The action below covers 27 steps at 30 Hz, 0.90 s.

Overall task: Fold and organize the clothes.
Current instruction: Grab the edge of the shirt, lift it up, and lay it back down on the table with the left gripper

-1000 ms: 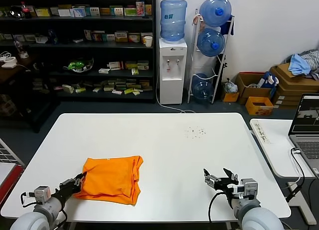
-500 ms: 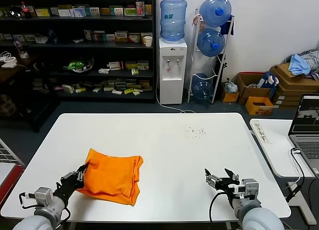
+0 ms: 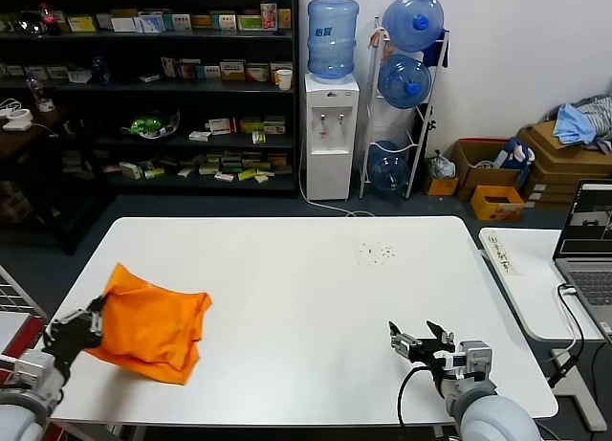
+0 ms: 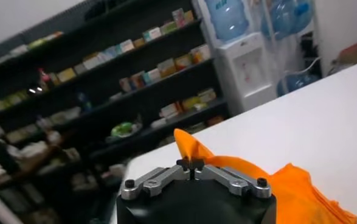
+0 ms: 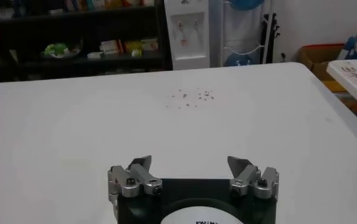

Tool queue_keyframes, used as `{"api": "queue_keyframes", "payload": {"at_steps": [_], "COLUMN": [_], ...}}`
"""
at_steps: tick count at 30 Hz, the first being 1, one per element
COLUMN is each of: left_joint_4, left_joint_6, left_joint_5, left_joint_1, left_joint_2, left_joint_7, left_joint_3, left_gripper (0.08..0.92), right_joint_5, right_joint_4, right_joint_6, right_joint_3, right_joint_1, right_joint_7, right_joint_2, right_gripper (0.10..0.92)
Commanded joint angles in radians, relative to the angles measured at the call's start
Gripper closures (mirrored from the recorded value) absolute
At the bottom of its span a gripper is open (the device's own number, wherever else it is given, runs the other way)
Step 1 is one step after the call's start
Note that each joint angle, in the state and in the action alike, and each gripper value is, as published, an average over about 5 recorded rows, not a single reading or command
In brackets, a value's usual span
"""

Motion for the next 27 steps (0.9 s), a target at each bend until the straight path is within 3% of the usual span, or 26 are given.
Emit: {"api": "queue_keyframes", "payload": {"at_steps": [1, 7, 12, 15, 19, 23, 27], "left_joint_4": [0.115, 0.072, -0.038, -0.128, -0.185, -0.165, -0.085], "left_joint_6": [-0.012, -0.008, 0.049, 0.097, 0.115, 0.078, 0.037], "left_joint_5": [0.144, 0.145, -0.102, -0.366, -0.693, -0.932, -0.915], "left_joint_1": [0.001, 0.005, 0.032, 0.019, -0.112, -0.308, -0.429], "left_joint_2": [0.069, 0.070, 0.062, 0.038, -0.039, -0.166, -0.285], "left_joint_7": [0.018, 0.021, -0.014, -0.100, -0.296, -0.476, -0.543], "left_joint_3": [-0.189, -0.174, -0.075, 0.082, 0.389, 0.690, 0.859], "left_gripper": [0.903, 0.903, 0.903, 0.903, 0.903, 0.903, 0.903], "right_joint_5": [-0.001, -0.001, -0.006, -0.011, -0.021, -0.033, -0.034], "right_joint_4": [0.000, 0.006, 0.010, 0.013, 0.016, 0.012, 0.007], "right_joint_6": [0.001, 0.001, 0.001, 0.000, -0.003, -0.006, -0.011], "right_joint_3": [-0.005, 0.001, 0.010, 0.015, 0.029, 0.052, 0.082], "right_joint_1": [0.004, 0.002, -0.010, -0.017, -0.034, -0.062, -0.093], "right_joint_7": [-0.002, -0.001, 0.000, 0.002, 0.006, 0.011, 0.020], "right_joint_2": [0.001, 0.000, 0.004, 0.008, 0.012, 0.015, 0.026], "right_gripper": [0.203, 0.203, 0.203, 0.203, 0.203, 0.203, 0.203]}}
